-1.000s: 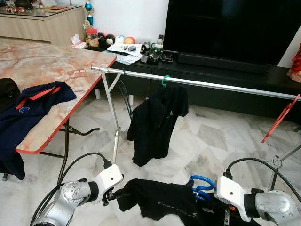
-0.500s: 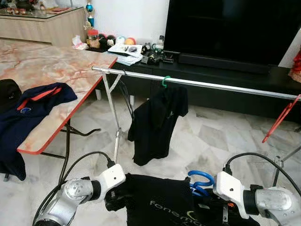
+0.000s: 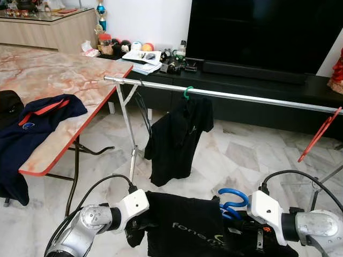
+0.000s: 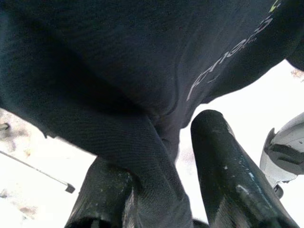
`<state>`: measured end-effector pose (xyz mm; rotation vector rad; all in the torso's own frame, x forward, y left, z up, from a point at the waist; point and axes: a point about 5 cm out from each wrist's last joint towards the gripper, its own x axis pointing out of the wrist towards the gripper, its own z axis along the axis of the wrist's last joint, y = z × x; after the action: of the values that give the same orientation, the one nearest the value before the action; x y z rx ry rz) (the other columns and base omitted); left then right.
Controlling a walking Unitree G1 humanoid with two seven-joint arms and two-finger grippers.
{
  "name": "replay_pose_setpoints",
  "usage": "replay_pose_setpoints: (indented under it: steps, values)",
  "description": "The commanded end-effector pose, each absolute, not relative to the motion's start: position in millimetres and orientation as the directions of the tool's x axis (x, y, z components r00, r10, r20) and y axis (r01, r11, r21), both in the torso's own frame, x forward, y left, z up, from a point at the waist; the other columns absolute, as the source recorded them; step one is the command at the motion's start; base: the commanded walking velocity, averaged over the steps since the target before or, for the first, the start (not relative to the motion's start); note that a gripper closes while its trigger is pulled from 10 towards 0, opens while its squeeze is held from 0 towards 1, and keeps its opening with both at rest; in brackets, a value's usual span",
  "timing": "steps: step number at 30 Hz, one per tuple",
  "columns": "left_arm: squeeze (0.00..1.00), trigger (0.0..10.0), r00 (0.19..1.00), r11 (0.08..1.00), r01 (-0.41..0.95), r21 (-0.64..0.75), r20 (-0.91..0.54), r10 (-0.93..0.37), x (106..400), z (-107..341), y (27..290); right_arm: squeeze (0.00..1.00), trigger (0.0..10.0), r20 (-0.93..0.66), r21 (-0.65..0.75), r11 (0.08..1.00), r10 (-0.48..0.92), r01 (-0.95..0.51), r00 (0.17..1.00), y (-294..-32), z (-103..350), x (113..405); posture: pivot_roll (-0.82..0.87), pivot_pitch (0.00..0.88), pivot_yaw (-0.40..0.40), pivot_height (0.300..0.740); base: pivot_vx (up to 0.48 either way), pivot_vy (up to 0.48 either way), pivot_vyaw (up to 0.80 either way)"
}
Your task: Hang hanger
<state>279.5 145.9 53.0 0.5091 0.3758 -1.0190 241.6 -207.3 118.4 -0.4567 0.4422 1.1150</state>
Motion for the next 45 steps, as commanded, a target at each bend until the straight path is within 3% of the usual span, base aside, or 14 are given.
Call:
replay_pose_setpoints:
  steps: [1, 26, 43, 45]
  values:
    - [0.00, 0.0, 0.461, 0.416, 0.885, 0.210, -0.524, -0.716, 278, 51, 142, 0.00, 10.0, -0.509, -0.176, 0.360, 0.763, -0.916, 0.398, -206, 136, 245, 0.06, 0.000, -0.046, 0.740, 0.000, 0.000, 0.00]
    - [0.00, 0.0, 0.483, 0.428, 0.874, 0.229, -0.501, -0.719, 280, 52, 135, 0.00, 10.0, -0.490, -0.149, 0.362, 0.781, -0.920, 0.387, -200, 133, 241, 0.06, 0.000, -0.045, 0.740, 0.000, 0.000, 0.00]
    - [0.00, 0.0, 0.602, 0.535, 0.795, 0.286, -0.475, -0.642, 289, 61, 157, 0.00, 10.0, -0.535, -0.144, 0.369, 0.752, -0.918, 0.385, -205, 125, 243, 0.08, 0.000, -0.060, 0.740, 0.000, 0.000, 0.00]
    - [0.00, 0.0, 0.658, 0.591, 0.747, 0.304, -0.462, -0.594, 294, 63, 169, 0.00, 10.0, -0.556, -0.154, 0.375, 0.732, -0.914, 0.394, -210, 123, 244, 0.08, 0.000, -0.058, 0.740, 0.000, 0.000, 0.00]
